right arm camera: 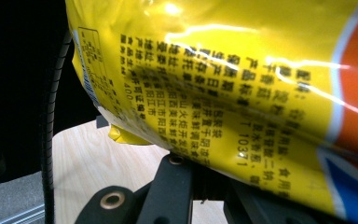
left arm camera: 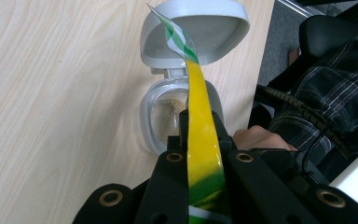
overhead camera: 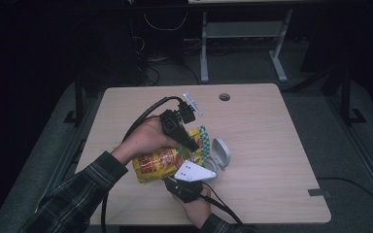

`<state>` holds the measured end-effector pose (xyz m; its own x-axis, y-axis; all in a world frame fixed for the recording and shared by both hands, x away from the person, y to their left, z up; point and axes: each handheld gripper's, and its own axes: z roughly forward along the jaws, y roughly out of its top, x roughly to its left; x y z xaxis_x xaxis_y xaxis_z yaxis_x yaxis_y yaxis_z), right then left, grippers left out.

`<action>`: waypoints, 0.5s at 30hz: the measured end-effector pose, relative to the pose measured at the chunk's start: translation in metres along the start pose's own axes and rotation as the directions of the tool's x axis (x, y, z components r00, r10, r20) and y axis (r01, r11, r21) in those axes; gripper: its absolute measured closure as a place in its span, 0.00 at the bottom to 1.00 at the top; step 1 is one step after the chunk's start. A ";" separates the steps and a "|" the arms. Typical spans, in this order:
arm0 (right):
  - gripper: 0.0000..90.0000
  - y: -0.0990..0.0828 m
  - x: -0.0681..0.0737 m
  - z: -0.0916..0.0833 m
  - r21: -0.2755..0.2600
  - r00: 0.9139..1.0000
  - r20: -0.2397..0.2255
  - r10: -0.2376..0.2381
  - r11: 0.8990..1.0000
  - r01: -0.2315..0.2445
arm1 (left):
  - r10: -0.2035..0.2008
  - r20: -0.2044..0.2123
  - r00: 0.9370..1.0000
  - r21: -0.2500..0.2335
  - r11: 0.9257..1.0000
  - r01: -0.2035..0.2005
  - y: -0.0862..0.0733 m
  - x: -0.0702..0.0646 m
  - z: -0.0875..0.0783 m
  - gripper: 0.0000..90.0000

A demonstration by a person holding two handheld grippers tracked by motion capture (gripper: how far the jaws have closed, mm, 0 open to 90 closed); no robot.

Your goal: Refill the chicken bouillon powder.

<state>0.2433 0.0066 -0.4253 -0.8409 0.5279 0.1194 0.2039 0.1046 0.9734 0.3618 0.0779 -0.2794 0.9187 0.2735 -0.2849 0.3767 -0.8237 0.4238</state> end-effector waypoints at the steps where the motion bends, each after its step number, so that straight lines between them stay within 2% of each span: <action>1: 1.00 0.000 0.000 0.000 -0.001 1.000 0.000 0.001 1.000 -0.001 | 0.002 0.000 1.000 0.005 1.000 -0.002 0.001 0.000 0.000 0.99; 15: 1.00 0.001 0.000 -0.001 -0.007 1.000 -0.006 0.001 1.000 -0.001 | 0.000 -0.001 1.000 0.018 1.000 0.000 0.002 -0.001 0.001 0.99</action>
<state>0.2433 0.0060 -0.4246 -0.8438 0.5229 0.1211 0.2008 0.0984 0.9747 0.3620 0.0753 -0.2791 0.9189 0.2737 -0.2843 0.3743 -0.8324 0.4086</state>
